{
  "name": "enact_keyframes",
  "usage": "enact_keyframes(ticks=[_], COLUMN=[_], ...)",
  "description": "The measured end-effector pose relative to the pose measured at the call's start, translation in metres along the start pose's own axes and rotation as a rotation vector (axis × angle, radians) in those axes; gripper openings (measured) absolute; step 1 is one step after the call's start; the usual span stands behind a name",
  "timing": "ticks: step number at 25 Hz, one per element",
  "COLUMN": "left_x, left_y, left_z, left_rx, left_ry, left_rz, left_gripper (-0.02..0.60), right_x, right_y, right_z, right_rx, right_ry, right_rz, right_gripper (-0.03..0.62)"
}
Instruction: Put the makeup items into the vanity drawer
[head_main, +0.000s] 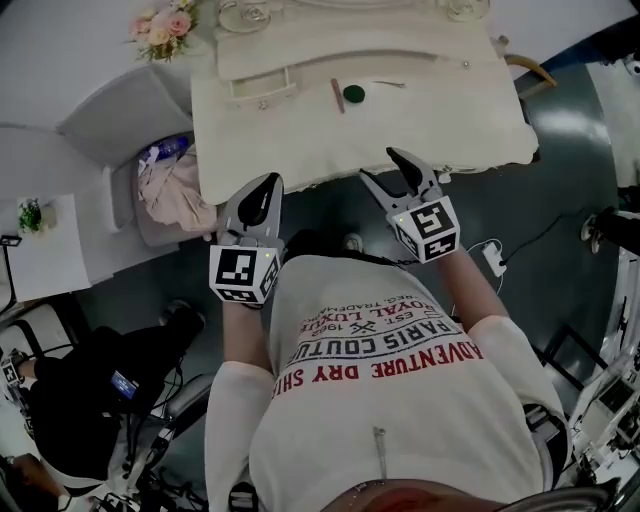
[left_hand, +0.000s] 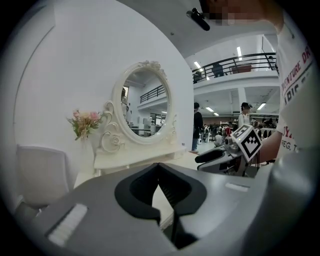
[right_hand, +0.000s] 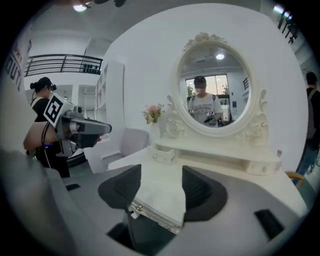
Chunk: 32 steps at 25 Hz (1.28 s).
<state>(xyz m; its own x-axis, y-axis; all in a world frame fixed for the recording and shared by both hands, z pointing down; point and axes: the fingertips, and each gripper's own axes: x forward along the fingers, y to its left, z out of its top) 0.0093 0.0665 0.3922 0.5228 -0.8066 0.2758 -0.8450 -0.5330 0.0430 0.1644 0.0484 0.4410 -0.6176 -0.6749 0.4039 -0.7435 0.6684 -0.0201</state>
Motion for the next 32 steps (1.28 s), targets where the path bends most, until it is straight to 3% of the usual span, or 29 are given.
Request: enact_keyframes(ticks=[6, 12, 19, 32], left_x=[0.030, 0.068, 0.106, 0.126], left_y=[0.024, 0.063, 0.097, 0.142], left_z=[0.001, -0.002, -0.002, -0.017], left_rx=[-0.017, -0.048, -0.017, -0.006], left_ry=[-0.006, -0.005, 0.034, 0.063], left_rz=[-0.008, -0.046, -0.107, -0.138], left_gripper=[0.011, 0.011, 0.011, 0.011], right_x=[0.055, 0.117, 0.176, 0.223], right_y=[-0.019, -0.047, -0.075, -0.105], right_z=[0.001, -0.023, -0.051, -0.085], right_rx=[-0.004, 0.057, 0.134, 0.229], right_ry=[0.085, 0.240, 0.390, 0.564], right_rz=[0.055, 0.037, 0.009, -0.131], right_gripper=[0.239, 0.238, 0.233, 0.153])
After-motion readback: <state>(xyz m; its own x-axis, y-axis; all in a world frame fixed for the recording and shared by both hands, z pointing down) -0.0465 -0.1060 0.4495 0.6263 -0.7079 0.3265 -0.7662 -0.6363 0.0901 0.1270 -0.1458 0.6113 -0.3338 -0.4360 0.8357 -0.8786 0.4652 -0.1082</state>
